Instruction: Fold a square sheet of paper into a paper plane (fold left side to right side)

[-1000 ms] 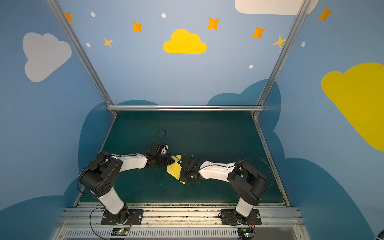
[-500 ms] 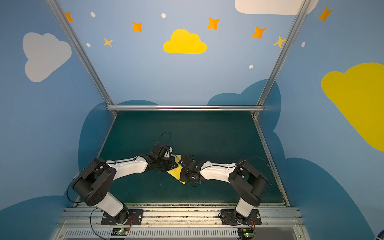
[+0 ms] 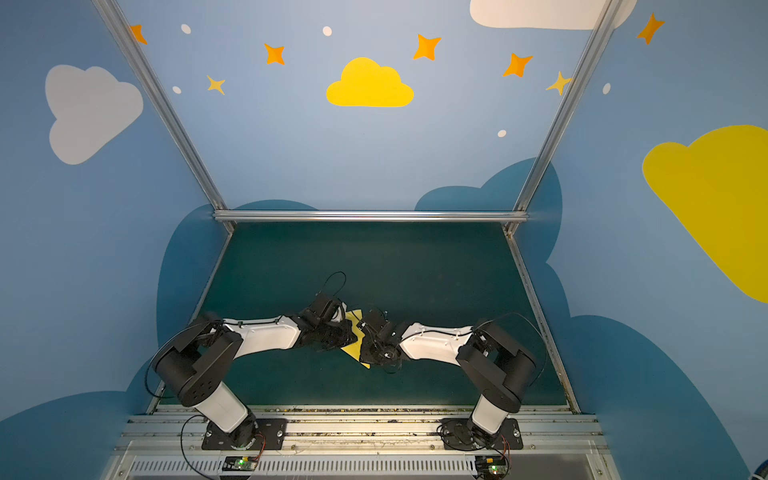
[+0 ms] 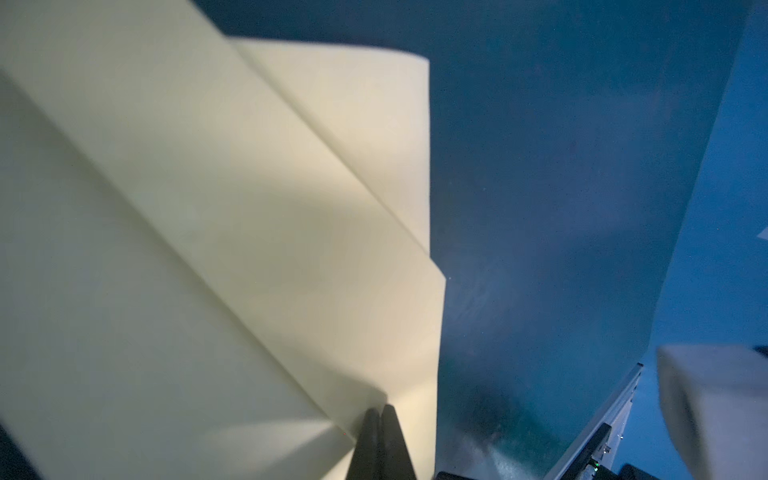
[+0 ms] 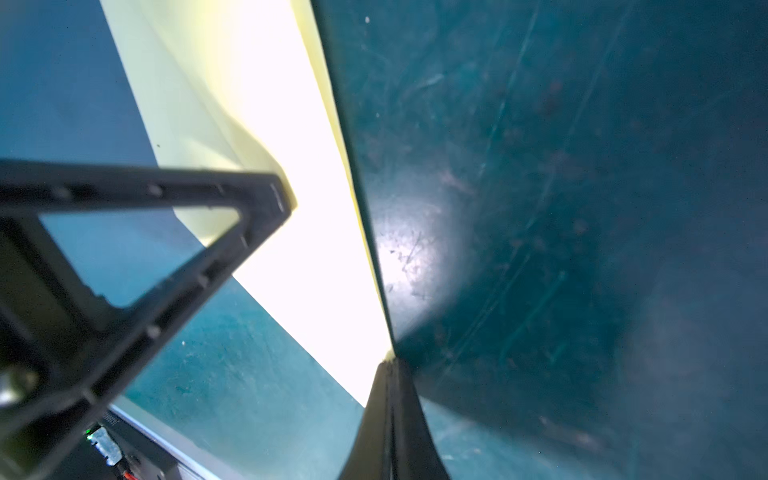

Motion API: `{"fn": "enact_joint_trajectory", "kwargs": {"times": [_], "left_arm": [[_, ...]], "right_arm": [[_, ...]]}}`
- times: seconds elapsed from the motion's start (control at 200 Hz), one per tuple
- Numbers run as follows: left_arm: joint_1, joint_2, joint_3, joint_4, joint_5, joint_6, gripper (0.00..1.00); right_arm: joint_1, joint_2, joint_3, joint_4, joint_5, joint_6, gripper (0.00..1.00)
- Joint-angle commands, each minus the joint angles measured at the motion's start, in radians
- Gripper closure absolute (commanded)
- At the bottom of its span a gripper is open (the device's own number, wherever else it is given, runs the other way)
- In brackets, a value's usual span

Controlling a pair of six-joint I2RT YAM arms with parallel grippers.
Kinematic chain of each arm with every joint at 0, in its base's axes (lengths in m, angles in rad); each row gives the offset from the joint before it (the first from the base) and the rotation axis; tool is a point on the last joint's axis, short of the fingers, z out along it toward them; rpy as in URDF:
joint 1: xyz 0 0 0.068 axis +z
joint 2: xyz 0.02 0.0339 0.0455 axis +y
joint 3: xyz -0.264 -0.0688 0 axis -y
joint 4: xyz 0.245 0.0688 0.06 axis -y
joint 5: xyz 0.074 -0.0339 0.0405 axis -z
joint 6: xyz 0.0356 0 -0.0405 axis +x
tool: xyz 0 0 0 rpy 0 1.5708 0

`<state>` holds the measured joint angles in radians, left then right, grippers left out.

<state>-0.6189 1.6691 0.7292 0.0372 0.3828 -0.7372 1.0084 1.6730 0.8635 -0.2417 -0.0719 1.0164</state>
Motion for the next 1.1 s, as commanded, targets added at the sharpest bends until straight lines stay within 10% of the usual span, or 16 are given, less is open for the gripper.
{"fn": "enact_joint_trajectory", "kwargs": {"times": [0.0, 1.091], "left_arm": [[0.034, 0.034, 0.003, -0.023, -0.056, 0.018, 0.96], [0.311, 0.164, 0.099, -0.075, -0.056, 0.095, 0.96]], "right_arm": [[0.007, 0.033, -0.044, -0.026, 0.001, 0.007, 1.0], [0.008, 0.05, -0.046, 0.001, -0.012, 0.008, 1.0]]}}
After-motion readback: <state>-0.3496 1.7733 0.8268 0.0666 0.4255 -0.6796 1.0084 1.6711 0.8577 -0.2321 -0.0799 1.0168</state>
